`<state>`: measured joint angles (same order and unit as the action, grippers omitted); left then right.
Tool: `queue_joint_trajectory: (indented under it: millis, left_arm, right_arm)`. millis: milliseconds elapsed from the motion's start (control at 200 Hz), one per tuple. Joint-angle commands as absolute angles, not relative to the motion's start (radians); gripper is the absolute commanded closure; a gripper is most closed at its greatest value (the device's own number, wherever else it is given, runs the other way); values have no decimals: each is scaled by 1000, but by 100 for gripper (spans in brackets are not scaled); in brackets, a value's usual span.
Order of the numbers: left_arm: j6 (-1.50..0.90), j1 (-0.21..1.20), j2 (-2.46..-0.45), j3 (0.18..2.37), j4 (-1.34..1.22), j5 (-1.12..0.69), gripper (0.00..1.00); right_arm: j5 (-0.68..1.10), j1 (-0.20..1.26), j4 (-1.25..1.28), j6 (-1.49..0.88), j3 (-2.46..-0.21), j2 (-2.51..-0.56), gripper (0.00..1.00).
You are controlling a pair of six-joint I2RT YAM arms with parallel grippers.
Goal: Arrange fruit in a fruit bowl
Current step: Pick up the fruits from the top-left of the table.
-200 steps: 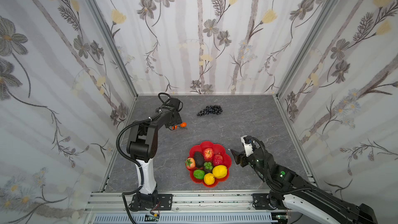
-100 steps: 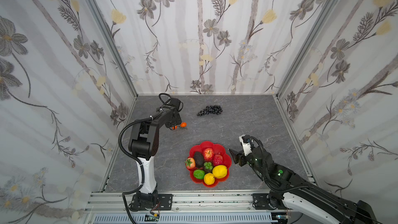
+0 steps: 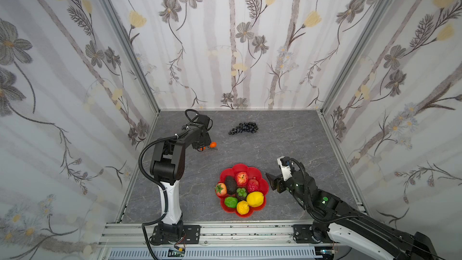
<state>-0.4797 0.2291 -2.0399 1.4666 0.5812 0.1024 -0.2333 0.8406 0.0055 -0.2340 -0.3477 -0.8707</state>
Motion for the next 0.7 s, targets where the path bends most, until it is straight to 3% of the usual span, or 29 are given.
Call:
queue_joint_trajectory:
  millis: [0, 310, 694]
  left_arm:
    - [-493, 228, -2043, 1465, 579, 94, 58]
    - [-511, 229, -2000, 1411, 536, -6, 68]
    - [-573, 236, -1859, 1247, 411, -169, 70]
  right_arm:
    - [-223, 841, 46, -232, -350, -868, 18]
    - [-229, 841, 43, -251, -356, -866, 16]
    - [-216, 841, -12, -322, -428, -893, 14]
